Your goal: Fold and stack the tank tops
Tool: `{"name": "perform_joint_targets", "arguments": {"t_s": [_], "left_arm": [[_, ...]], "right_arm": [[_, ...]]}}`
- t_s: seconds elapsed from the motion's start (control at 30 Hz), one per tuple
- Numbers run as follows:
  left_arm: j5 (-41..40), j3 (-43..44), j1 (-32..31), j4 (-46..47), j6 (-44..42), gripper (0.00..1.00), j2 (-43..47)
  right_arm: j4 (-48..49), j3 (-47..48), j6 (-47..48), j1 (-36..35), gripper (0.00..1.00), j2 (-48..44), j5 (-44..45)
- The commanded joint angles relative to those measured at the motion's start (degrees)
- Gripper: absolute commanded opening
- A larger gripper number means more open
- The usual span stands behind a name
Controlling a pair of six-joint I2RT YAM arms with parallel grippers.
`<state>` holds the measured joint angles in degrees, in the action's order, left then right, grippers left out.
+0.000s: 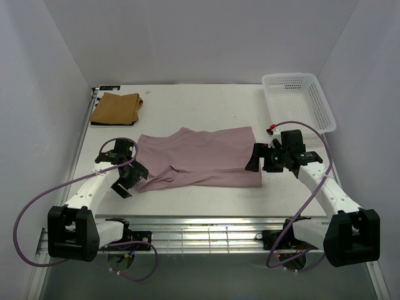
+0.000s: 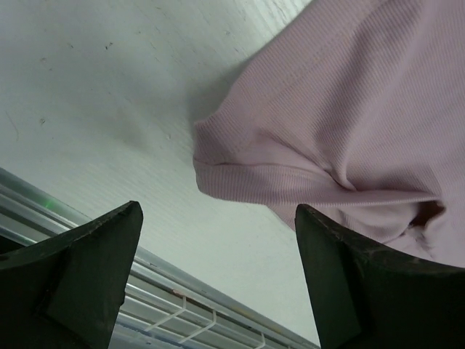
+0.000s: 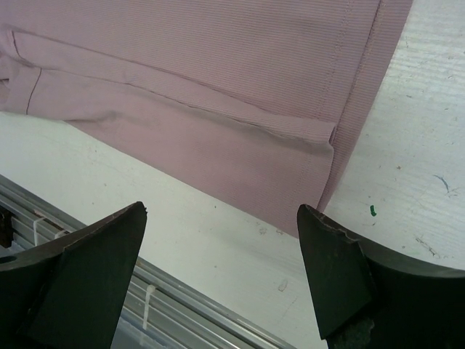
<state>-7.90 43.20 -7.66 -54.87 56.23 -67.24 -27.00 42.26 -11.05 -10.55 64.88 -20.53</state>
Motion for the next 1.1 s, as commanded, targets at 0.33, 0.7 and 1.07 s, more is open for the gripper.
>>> {"name": "perform_joint_targets", "arguments": {"t_s": [0.33,0.7,1.07], "left_arm": [[2.28,-5.49,4.67,6.79,1.87,0.75,-1.92],[2.45,-5.49,5.29,10.92,0.29,0.24,-3.86],[7.81,-2.69,5.64,11.63,-2.52,0.0,0.01]], "right_arm": [[-0.68,1.24,2.0,-0.18,0.9,1.91,2.08],[-0.94,1.25,2.08,-0.18,0.9,2.18,2.87],[-1.38,1.25,2.17,-0.18,0.9,2.0,3.31]]}}
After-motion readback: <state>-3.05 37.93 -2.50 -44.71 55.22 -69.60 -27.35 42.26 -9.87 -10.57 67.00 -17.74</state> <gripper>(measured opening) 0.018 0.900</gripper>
